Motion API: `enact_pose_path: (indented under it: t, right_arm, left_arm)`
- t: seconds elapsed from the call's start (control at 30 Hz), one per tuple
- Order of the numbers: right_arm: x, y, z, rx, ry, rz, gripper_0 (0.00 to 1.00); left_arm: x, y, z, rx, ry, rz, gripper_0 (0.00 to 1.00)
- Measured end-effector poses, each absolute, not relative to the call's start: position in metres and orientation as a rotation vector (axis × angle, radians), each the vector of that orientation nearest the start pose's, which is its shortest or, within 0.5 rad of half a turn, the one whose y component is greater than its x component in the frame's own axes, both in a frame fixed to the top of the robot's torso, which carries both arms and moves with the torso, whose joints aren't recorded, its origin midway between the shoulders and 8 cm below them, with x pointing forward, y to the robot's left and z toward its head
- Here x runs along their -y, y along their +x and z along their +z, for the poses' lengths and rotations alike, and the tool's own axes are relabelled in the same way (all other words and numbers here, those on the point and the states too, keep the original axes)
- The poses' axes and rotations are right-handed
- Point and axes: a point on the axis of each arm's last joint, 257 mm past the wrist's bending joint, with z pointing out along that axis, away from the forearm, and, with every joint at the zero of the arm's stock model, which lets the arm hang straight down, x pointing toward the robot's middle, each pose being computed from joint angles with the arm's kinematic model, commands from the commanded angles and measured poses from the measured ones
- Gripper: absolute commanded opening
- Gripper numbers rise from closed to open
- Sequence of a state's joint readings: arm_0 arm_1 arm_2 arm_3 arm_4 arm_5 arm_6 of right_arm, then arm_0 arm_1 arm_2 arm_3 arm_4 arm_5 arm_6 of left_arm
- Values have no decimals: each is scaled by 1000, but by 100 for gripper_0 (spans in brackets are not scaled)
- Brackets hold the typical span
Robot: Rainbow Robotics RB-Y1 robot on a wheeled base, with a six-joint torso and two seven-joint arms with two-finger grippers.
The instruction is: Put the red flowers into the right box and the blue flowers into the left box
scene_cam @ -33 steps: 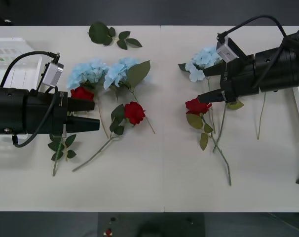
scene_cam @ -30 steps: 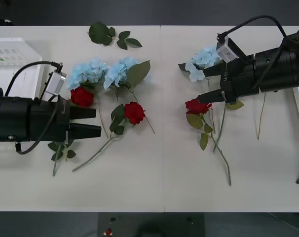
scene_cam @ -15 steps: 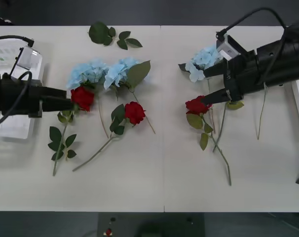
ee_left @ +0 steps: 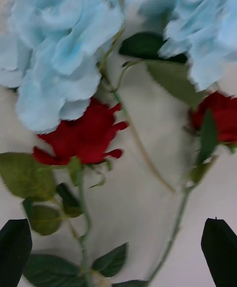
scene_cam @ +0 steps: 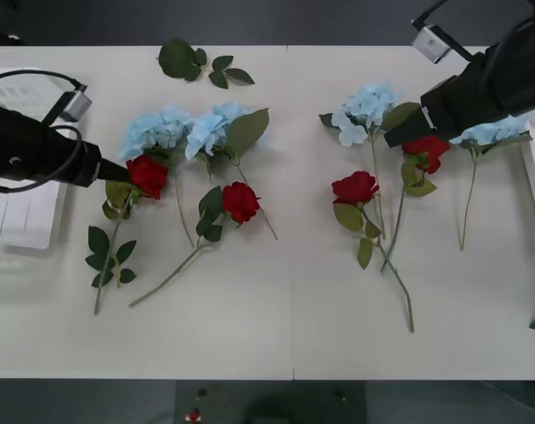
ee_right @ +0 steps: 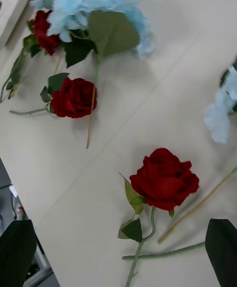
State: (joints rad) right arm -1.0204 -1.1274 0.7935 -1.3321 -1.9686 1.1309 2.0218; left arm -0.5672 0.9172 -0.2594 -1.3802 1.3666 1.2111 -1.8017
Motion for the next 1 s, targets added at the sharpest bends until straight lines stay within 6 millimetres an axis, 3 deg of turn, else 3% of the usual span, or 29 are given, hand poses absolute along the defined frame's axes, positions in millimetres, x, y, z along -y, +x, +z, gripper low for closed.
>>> enact_pose_path:
  t: [0.13,0.27,0.4,0.6,0.7,0.8,0.87,0.9,1.0]
  right_arm:
    - [209,522,-123,-2416,-730,710,100]
    - [254,536,-146,-2519,-531,625,100]
    - [303,549,-165,-2566,-392,536,100]
    - [348,569,-187,-2577,-293,374,100]
    - [366,570,-196,-2598,-269,314,100]
    - [382,574,-203,-2602,-221,280,100]
    - [389,578,-208,-2594,-187,267,100]
    - [392,580,-212,-2594,-173,255,100]
    - [402,586,-226,-2593,-178,186,100]
  left_arm:
    - [-275,525,-231,-2523,495,-403,100]
    - [-282,527,-254,-2592,377,-311,100]
    - [-282,526,-273,-2612,421,-216,100]
    - [-273,532,-291,-2612,416,-190,99]
    - [-267,534,-299,-2611,391,-215,92]
    - [-270,536,-301,-2609,390,-193,67]
    - [-274,537,-302,-2608,394,-170,17]
    - [-276,538,-302,-2607,395,-159,1]
    - [-282,539,-302,-2605,400,-123,0]
